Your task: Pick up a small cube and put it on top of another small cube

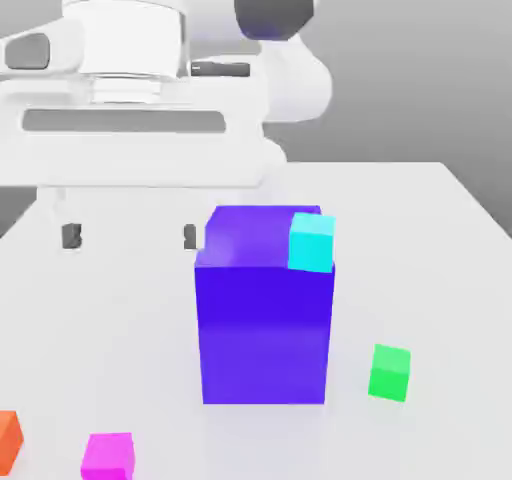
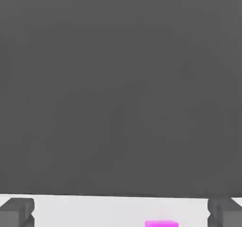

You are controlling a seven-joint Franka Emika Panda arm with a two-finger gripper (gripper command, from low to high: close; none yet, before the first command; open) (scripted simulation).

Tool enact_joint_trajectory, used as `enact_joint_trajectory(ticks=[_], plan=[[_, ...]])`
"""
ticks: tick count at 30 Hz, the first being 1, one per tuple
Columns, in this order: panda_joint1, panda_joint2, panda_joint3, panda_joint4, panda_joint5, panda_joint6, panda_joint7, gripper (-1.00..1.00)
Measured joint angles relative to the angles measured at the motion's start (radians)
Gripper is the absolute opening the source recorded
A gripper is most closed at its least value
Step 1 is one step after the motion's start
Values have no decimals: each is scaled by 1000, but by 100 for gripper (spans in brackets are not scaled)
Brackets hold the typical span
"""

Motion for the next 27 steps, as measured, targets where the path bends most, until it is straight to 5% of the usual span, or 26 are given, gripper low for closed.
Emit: enact_joint_trajectory(ticks=[14, 15, 27], plan=[[-132, 510, 39, 16, 112, 217, -213, 0], [-141, 542, 51, 22, 121, 241, -221, -100], [-116, 404, 16, -3, 80, 141, -187, -100]])
